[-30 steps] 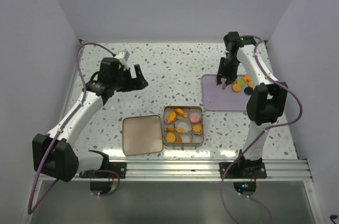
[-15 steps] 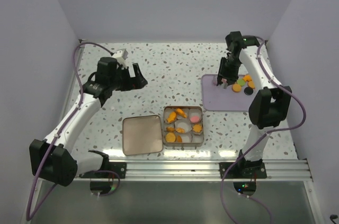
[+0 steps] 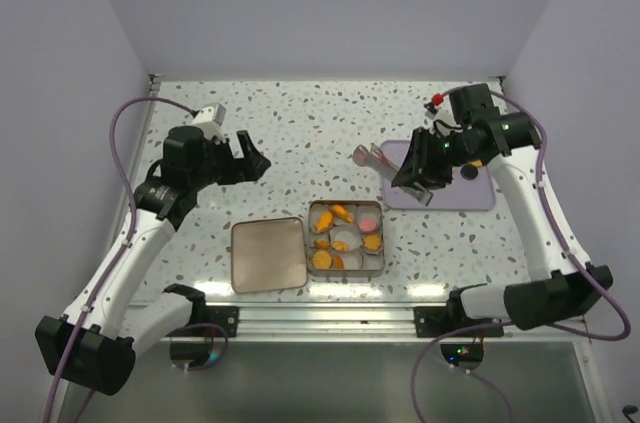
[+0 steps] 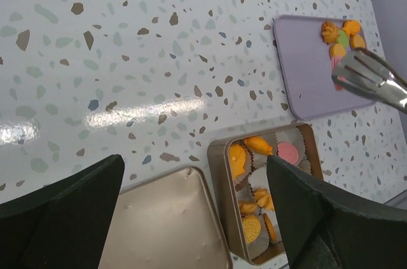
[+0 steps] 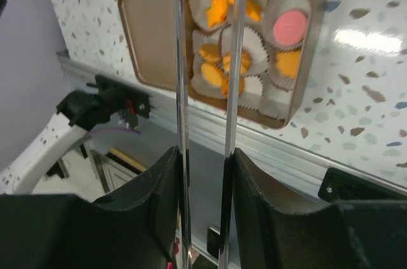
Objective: Pack the cookies
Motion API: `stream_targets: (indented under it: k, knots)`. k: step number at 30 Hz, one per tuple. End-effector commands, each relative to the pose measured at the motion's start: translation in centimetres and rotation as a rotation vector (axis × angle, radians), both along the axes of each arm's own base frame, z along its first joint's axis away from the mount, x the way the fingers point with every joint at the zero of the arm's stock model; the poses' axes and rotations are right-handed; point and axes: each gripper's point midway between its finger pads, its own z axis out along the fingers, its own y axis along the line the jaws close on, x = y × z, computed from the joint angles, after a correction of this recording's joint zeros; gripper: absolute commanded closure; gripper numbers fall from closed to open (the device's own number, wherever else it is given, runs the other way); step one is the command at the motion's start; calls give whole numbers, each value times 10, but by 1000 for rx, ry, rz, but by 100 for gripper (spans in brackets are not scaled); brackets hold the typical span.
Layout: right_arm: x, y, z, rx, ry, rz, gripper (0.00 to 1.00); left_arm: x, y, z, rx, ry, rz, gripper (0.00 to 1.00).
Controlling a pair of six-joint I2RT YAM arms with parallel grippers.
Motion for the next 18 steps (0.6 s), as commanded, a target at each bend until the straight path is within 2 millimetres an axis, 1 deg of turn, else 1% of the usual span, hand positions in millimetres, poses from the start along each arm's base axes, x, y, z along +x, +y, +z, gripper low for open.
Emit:
stream_targets:
  k: [1,3,4,6,7,9,10,15,16,18]
  knots:
    - [-62,13,-3,90,88,108,72,-9,2,0,-19,-1,16,0]
    - [-86,12,-13,84,116,140,71,-14,3,-1,-30,-4,20,0]
    - [-107,10,-22,91,138,145,71,-18,5,-5,-33,1,24,0]
    - [-128,10,-29,124,172,156,71,-21,4,-7,-47,6,27,0]
    - [-141,6,-38,119,184,148,71,-25,4,-8,-56,9,25,0]
    - [-153,1,-44,107,194,138,71,-29,3,-9,-72,17,27,0]
    - [-161,-2,-51,97,220,136,71,-32,4,-6,-79,4,28,0]
    - [-188,-13,-62,71,210,137,71,-43,5,-16,-108,23,43,0]
    - [-193,-15,-70,63,228,137,71,-45,4,-18,-115,28,40,0]
    - [-203,-18,-79,67,214,133,71,-48,3,-19,-133,40,39,0]
